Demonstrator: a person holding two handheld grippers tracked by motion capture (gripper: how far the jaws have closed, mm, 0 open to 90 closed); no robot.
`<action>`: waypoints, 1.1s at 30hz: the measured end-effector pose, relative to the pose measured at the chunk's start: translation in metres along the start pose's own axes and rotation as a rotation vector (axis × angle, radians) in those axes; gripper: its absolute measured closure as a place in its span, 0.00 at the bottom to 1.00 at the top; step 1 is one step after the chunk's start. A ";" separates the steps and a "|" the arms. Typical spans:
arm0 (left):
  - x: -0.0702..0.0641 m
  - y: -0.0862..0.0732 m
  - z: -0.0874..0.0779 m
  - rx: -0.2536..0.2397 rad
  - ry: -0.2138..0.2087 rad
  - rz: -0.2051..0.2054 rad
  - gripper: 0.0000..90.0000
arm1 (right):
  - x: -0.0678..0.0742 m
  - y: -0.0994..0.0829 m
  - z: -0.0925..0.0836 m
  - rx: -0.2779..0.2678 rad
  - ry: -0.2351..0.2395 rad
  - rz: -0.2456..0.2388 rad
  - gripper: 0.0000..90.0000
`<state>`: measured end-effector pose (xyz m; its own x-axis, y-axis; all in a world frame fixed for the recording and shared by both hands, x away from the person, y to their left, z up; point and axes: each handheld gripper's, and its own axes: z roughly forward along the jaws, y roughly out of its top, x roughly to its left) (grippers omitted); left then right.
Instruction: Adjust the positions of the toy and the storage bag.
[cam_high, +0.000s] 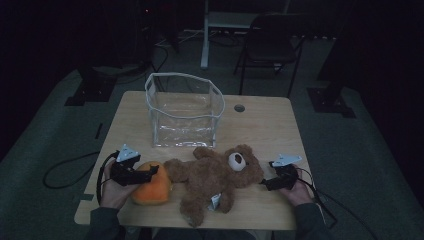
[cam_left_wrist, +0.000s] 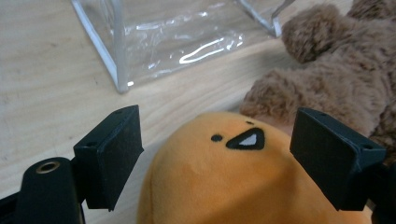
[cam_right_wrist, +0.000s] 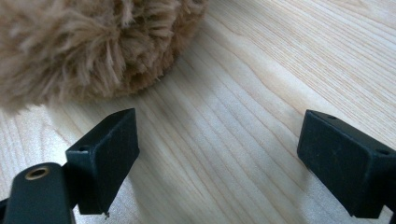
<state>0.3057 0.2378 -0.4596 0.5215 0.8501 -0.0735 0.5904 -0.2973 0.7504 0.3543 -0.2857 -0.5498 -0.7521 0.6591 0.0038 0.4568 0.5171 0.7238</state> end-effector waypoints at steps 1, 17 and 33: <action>-0.001 -0.002 0.004 0.020 -0.002 0.004 0.18 | 0.000 0.000 0.000 0.001 0.000 0.000 0.13; 0.010 -0.013 0.022 0.100 -0.051 -0.052 0.27 | 0.000 0.000 0.000 0.001 -0.002 0.002 0.13; 0.017 -0.012 0.006 0.009 0.015 -0.036 0.57 | 0.000 0.000 0.000 0.001 -0.002 0.002 0.13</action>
<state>0.3109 0.2529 -0.4733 0.4900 0.8670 -0.0904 0.6146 -0.2700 0.7411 0.3545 -0.2859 -0.5496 -0.7501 0.6613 0.0040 0.4591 0.5164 0.7229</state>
